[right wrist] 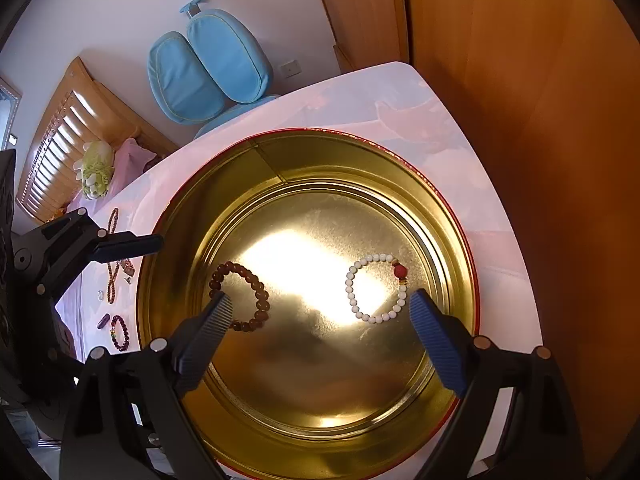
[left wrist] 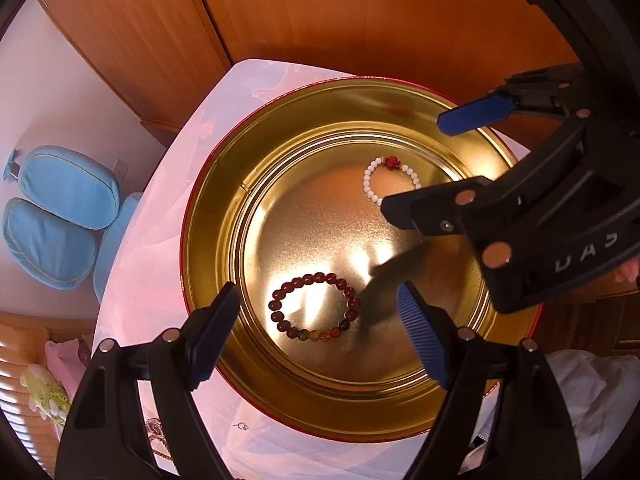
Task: Organize jewelry
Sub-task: 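Open the left tool over the tin while the right tool drops the white bracelet, then lift both open tools out of the tin and back over the table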
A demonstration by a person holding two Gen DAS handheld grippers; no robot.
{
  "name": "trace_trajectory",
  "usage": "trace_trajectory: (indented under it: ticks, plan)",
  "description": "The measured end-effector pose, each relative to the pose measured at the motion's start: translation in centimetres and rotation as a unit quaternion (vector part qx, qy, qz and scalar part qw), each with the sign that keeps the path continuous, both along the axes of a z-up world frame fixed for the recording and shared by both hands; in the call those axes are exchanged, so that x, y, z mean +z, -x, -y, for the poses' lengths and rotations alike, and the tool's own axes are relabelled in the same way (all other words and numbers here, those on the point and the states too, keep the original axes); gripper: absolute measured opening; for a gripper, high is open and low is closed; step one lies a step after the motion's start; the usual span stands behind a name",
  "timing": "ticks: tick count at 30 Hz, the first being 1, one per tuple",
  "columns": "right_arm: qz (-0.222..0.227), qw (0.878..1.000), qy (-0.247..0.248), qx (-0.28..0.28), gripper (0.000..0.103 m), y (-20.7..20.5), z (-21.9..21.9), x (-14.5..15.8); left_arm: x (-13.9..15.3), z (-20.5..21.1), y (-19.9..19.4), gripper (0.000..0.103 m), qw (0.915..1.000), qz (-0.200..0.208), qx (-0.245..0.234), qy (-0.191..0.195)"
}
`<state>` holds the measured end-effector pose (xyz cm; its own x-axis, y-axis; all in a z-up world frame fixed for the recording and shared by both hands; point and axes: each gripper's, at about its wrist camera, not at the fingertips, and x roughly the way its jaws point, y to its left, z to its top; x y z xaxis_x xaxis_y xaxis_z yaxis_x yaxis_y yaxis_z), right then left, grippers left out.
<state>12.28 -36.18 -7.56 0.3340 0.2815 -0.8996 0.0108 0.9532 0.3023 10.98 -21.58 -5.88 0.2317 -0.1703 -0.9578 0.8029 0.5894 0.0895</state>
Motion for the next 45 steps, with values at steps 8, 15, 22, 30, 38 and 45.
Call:
trace_trajectory:
  ticks: [8, 15, 22, 30, 38, 45]
  plan:
    - [0.000, 1.000, -0.002, 0.004, 0.091, 0.6, -0.5, -0.1, 0.0, -0.7, 0.0, 0.079, 0.9999, 0.000, 0.012, 0.001]
    - [0.007, 1.000, -0.013, -0.006, 0.091, 1.5, -0.4, 0.2, -0.1, -1.2, 0.1, 0.079, 0.9997, -0.001, 0.022, 0.007]
    - [0.024, 0.999, -0.030, -0.023, 0.091, 2.3, -0.2, 0.8, 0.2, -2.1, 0.1, 0.079, 0.9983, -0.001, 0.052, 0.028]
    - [0.063, 0.993, -0.069, -0.078, 0.092, 4.3, -0.4, 1.9, 1.2, -6.3, 1.7, 0.079, 0.9874, 0.018, 0.131, 0.087]
    - [0.120, 0.985, -0.098, -0.080, 0.092, 4.9, -3.2, 3.4, 1.7, -13.0, 3.5, 0.079, 0.9671, 0.059, 0.221, 0.112]
    - [0.139, 0.984, -0.106, -0.017, 0.092, 3.7, -7.7, 4.1, 2.1, -19.8, 5.4, 0.079, 0.9463, 0.097, 0.289, 0.108]
